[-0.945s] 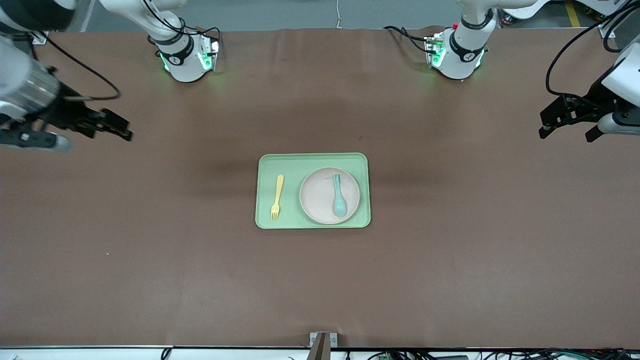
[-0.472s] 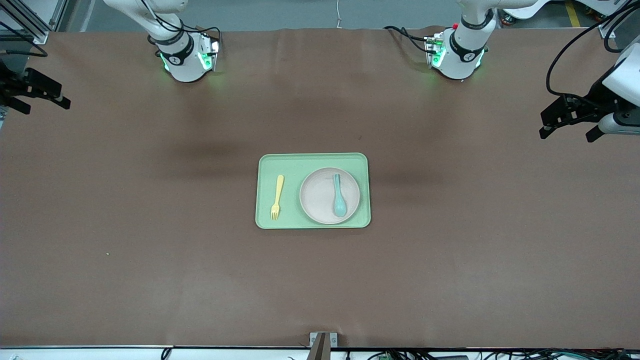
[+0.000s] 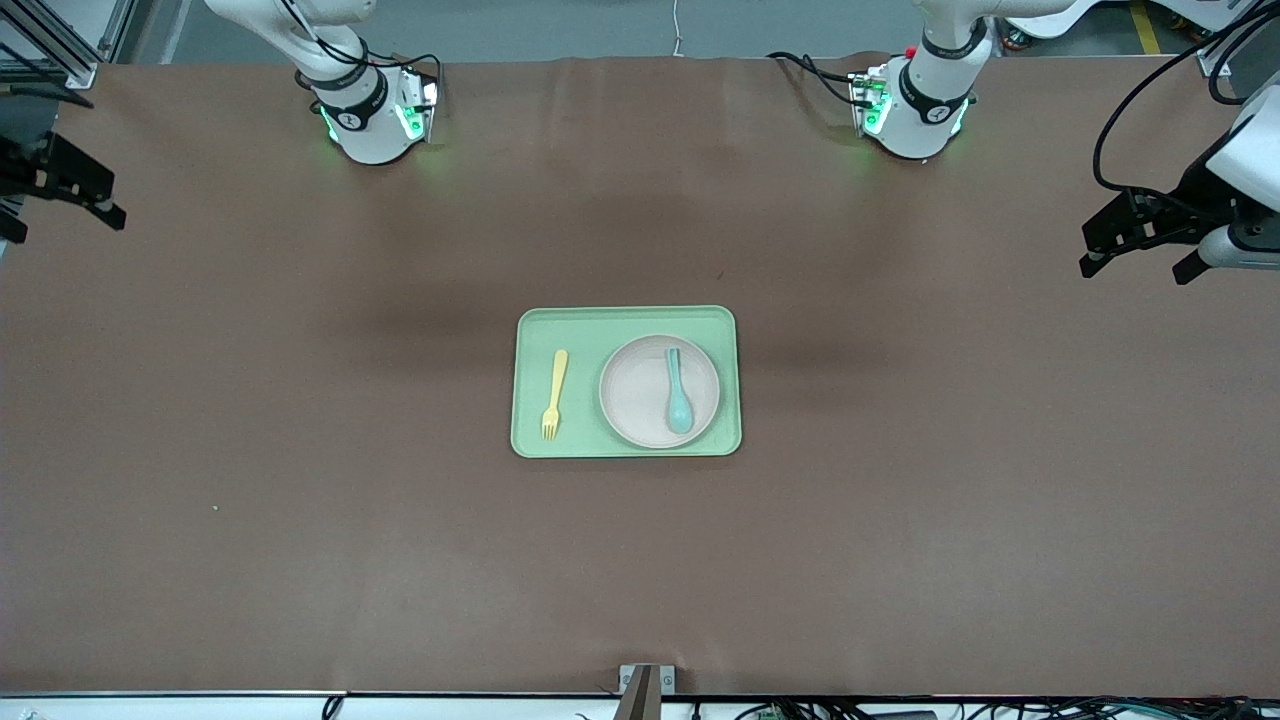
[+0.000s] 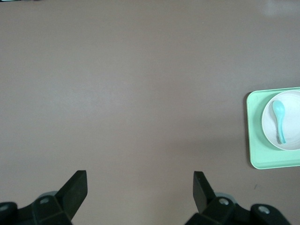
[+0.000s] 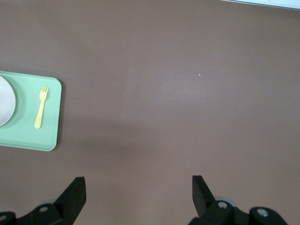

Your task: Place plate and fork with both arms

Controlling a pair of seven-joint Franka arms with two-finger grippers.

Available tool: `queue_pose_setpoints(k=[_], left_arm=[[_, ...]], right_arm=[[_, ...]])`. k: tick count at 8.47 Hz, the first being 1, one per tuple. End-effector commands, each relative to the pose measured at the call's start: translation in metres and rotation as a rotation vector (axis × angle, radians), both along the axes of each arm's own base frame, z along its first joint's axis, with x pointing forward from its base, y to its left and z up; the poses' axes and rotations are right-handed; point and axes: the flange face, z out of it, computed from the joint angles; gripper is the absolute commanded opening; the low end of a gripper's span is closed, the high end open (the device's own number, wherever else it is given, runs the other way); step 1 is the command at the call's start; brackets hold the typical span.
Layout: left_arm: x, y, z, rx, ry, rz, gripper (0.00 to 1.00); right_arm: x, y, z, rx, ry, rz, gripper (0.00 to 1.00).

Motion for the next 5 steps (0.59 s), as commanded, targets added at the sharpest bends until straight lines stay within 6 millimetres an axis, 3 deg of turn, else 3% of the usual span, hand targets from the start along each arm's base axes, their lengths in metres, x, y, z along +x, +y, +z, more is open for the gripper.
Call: queue_pose_setpoints(k=[1, 5], left_arm=[[0.0010, 0.0007, 0.0066, 0.008, -0.011, 0.014, 0.99], [0.0016, 0.0013, 0.0080, 0.007, -0.014, 0.013, 0.99]], right_arm=[[0.0160, -0.0007, -0.0004, 0.002, 0.007, -0.077, 1.00], [0.0149, 0.0091, -0.0078, -0.002, 0.045, -0.071, 1.00]])
